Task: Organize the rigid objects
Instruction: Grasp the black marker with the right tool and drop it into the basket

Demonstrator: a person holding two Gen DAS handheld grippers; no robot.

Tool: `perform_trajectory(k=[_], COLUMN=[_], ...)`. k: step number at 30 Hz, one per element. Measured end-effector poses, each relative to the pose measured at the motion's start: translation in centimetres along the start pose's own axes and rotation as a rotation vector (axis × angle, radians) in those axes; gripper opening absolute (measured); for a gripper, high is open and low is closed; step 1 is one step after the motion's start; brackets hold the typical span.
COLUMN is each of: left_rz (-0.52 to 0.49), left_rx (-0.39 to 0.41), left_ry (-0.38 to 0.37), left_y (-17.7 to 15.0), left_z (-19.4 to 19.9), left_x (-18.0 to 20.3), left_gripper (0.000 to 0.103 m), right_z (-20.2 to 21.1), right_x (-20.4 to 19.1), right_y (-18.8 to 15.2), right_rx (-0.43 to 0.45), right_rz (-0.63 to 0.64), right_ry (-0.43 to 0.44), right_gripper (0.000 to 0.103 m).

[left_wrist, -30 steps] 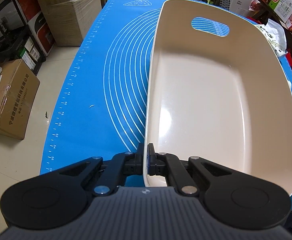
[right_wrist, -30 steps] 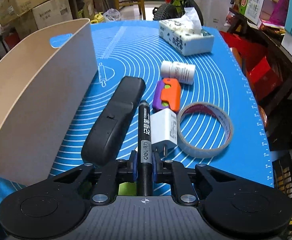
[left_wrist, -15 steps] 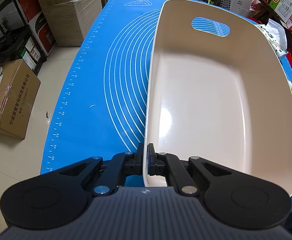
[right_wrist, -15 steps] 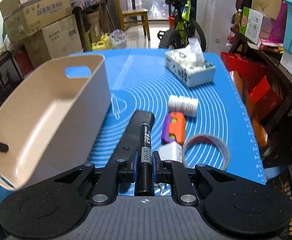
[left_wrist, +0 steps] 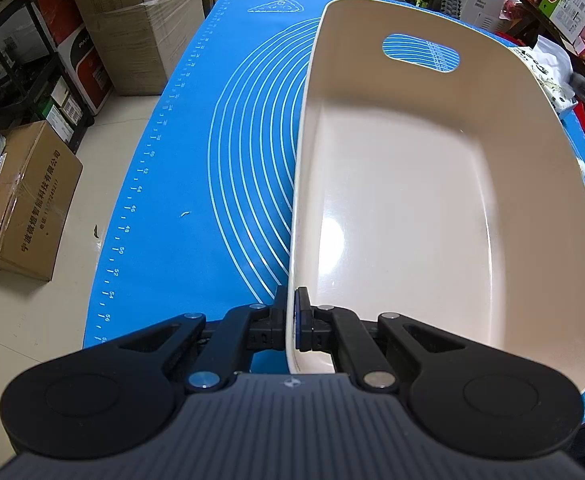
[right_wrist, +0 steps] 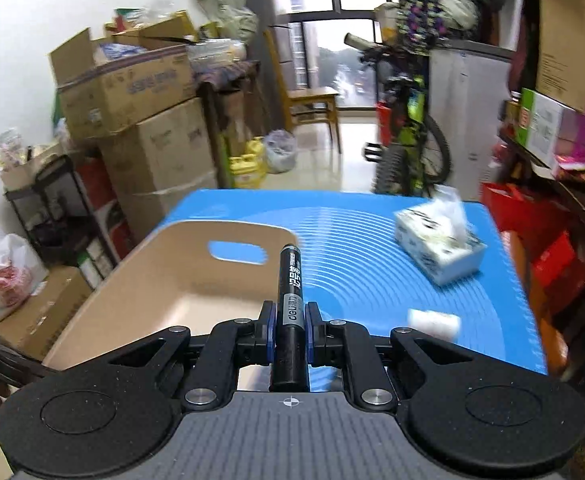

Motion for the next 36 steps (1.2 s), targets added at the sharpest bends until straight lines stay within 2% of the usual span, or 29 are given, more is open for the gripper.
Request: perform_trajectory(k=[8,15,24,30,31,32,33,34,36], left_rz=[-0.002,-0.005,-0.006,-0.004,-0.005,-0.006,-0.006,-0.006,-0.007], left_rx=[-0.001,0.000,-0.001,-0.003,-0.004,-0.004,-0.004,-0.004,-0.004], left_ry=[0.001,0.001,0.000,-0.001,-0.002,-0.001,-0.001,-0.001,-0.001], left_y=[0.0,0.0,0.0,0.0,0.0,0.0,0.0,0.0,0.0], left_z=[0.0,0.0,0.0,-0.1,-0.2,-0.1,-0.1,-0.1,-0.1], left_x=[0.0,0.0,0.1,0.1,0.1,0.1,0.1,0.1,0.0], left_gripper=[0.004,0.004,0.004,0.004,0.004,0.004,0.004,0.004,0.004], right_z=[-4.1,-8.1,-12.5,-12.5,-12.3,-12.0,-11.7,-11.3,-10.4], right_x=[-5.9,-9.3,-10.4,-10.2,-10.1,-10.0,-9.9,-9.7,-9.3], right_y=[0.1,-1.9,-5.6,-6.1,-6.1,-5.9,-5.8,-5.6,-5.0], right_rx=[-0.064,-0.200,-0.416,-0.464,-0.453,-0.440,-0.426,-0.409,-0.375], right_rz=[0.085,0.138,0.153,0.129,0.118,0.110,0.104,0.102,0.107], right_ry=[0.058,0.064,0.028,0.009,0.012,0.023,0.028,0.023,0.027], right_gripper=[0.025,0.025,0.024,0.027,0.040,0.046,0.056,0.060,0.060])
Point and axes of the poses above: each gripper's, at about its wrist camera, not at the fingertips, and z roughly against the way its jaws point, x to its right, y to its top, the point moved 5 cm from there along -z, roughly the way its jaws point, and after that the axes turned 5 degrees about y, right-handed, at the moved point
